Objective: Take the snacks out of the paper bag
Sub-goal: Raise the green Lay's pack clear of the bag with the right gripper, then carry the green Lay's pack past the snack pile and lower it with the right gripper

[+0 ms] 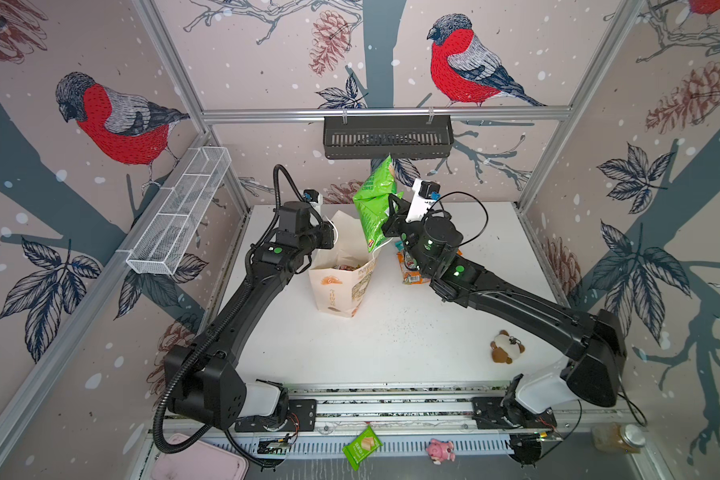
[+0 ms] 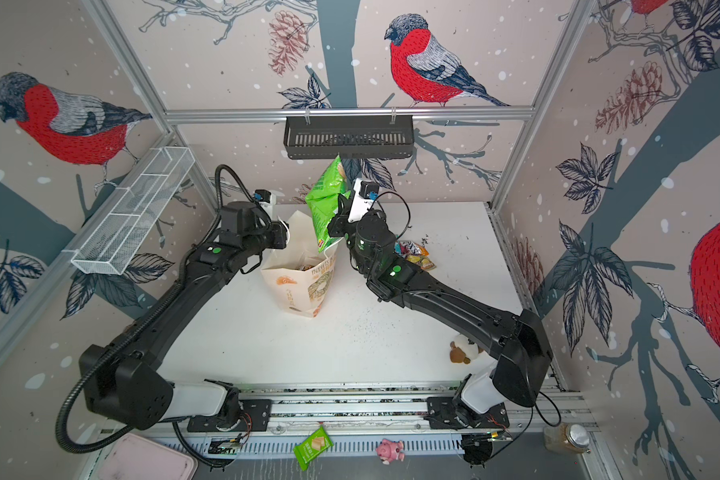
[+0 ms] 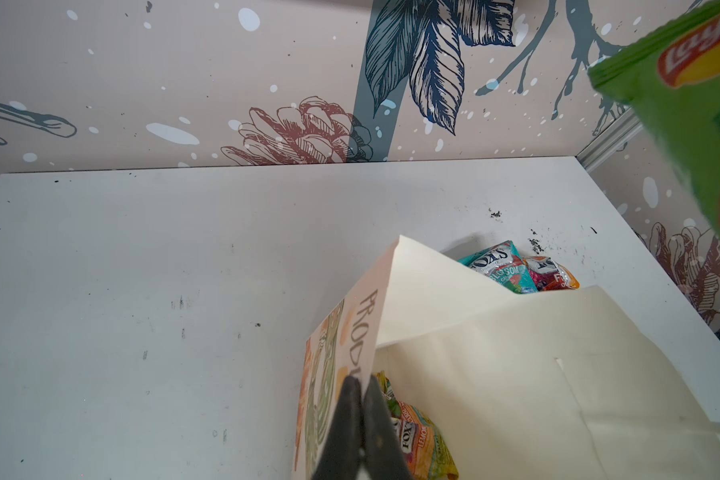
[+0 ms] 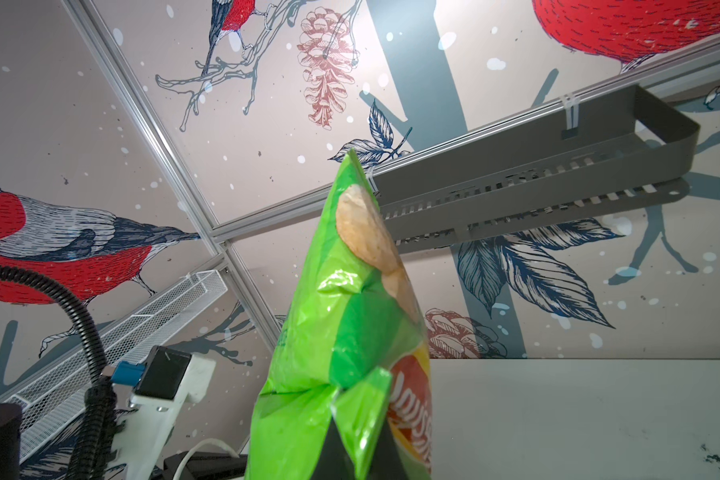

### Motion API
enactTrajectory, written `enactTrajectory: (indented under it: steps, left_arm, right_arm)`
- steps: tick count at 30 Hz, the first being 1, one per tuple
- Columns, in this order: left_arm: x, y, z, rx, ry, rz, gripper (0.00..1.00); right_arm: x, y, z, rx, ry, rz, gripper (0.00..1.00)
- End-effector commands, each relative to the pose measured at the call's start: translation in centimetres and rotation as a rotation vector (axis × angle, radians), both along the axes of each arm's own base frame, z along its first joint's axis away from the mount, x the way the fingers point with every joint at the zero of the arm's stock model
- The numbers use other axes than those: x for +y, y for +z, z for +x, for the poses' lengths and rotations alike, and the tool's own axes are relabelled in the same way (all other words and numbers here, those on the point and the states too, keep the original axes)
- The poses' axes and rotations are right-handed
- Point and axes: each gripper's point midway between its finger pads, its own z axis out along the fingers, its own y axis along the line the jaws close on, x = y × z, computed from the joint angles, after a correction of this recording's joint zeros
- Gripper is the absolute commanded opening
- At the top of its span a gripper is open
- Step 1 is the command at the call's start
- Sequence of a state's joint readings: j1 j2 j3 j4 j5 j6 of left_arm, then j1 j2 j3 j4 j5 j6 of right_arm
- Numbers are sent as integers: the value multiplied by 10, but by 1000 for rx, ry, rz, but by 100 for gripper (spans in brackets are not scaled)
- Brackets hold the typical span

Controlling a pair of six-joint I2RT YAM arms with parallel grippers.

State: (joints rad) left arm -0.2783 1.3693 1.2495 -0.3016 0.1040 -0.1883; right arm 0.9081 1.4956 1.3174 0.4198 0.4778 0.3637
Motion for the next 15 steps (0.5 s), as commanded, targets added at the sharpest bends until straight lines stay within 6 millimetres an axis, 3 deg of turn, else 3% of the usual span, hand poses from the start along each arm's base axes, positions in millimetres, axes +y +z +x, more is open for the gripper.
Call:
enactTrajectory:
  steps: [1,9,15]
  left_arm:
    - [0,10,5,-37,8,-9,0]
    - [1,9,6,-36,13,-2,0]
    - [4,7,7,-35,25,11,0]
  right_arm:
    - [-13,14,0,-29,-25,44,0]
    - [-40,16,5,-32,-83,44,0]
    - [-83,11,10,-23,-158,56,0]
